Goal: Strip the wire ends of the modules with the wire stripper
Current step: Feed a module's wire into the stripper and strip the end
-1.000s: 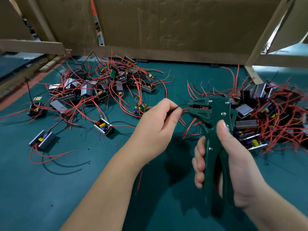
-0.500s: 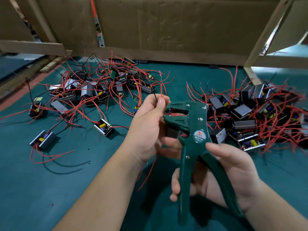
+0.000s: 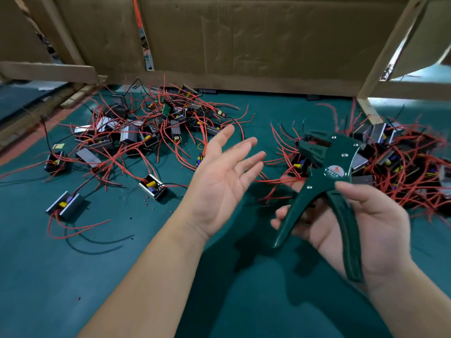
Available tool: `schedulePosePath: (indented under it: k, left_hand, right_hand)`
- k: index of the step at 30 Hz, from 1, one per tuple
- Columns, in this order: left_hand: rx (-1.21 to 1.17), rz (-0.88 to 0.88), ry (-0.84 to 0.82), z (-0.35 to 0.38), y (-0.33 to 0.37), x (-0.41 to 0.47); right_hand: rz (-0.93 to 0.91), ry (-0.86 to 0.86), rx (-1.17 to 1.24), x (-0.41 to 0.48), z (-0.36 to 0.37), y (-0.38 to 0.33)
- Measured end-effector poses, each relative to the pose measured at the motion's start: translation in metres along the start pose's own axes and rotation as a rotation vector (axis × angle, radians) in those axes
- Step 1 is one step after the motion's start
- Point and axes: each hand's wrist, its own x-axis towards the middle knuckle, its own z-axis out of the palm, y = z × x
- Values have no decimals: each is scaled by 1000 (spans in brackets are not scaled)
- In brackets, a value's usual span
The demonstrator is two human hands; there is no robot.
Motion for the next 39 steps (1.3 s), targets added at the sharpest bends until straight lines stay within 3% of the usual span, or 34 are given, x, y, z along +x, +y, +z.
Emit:
schedulePosePath:
  k: [3,7,13,16,18,22,27,30,34,36,39]
  left_hand:
    - [105,51,27,0,-3,1]
    - [553,206,115,-6,-7,2]
    - [1210,228,-66,-10,-21,-1]
    - [1144,103,-103,-10,-31,-4]
    - [1100,121,-63,-9,-34,-3]
    - [880,397,144,-6,-24,0]
    - [1041,684,-8,-5,-14,-7]
    - [1277,508,-232,-9,-13,-11]
    - [1669,297,-262,-10,-15,-12]
    - [1717,255,-291,-8,-18,-11]
    - [1656,351,-300,-7,-22,-11]
  right_hand:
    - [-17,33,-35,0,-5,-2]
    - [-111,37,-159,0,-6,1]
    - [-54,20,-146,0,-8,-1]
    - [-58,-44,-88,-2,-6,-2]
    - [-75,-113,-38,-3,-5,-1]
    - [-71,-148,-31,-5,-3,2]
    - [89,2,-112,0,-4,9]
    - [55,23,-159,1,-6,11]
    - [-40,114,-161,2,-12,8]
    - [-93,165,-183,4,-14,8]
    - [-133,135,-197,6,-12,9]
